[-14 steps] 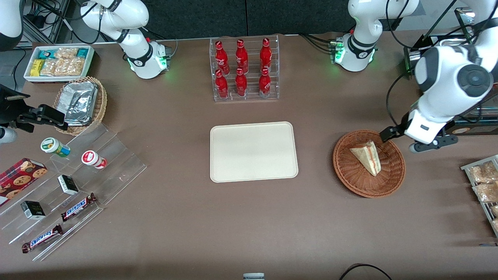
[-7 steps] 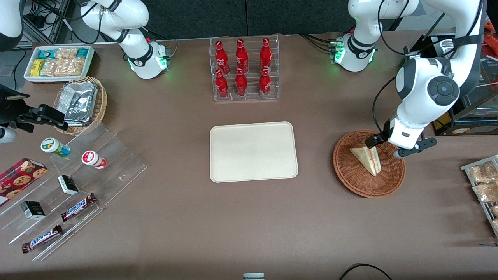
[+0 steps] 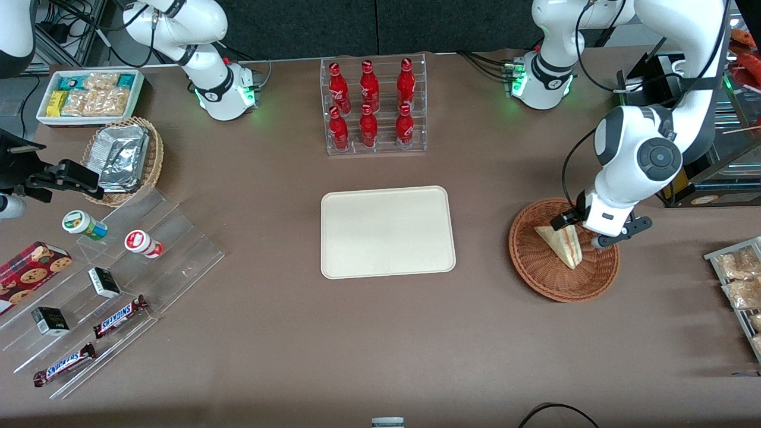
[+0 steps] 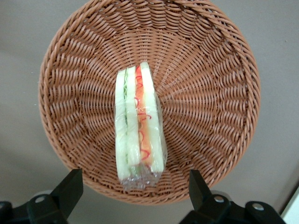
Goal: Place sandwich from basket to tray
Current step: 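Lower the left gripper and close it on the wrapped sandwich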
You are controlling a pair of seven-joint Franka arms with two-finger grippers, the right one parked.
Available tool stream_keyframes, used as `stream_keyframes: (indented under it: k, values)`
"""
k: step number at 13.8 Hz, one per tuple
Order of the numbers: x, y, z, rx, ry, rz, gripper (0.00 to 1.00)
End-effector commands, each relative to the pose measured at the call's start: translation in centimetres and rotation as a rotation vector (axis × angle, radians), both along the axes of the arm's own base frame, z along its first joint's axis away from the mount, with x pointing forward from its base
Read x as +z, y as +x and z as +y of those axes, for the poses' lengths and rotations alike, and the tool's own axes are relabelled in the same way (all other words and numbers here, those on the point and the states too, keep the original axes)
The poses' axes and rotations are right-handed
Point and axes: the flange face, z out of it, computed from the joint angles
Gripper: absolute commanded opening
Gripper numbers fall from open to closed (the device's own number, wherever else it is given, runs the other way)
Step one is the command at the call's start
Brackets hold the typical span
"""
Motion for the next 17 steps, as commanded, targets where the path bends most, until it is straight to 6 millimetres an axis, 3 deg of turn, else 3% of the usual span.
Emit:
stream_keyframes:
  k: [1, 10, 12, 15, 17]
  values:
    - [-1.4, 0.0, 0.0, 0.044, 0.002, -0.018, 1.0]
    - [-5.6, -0.1, 0.5, 0.13, -0.008, -0.033, 0.98]
    - [-5.8, -0.3, 0.5, 0.142, -0.006, -0.024, 0.7]
    - [-6.1, -0.8, 0.6, 0.189, 0.004, 0.005, 0.03]
    - [-6.0, -0.8, 0.6, 0.184, 0.008, 0.018, 0.0]
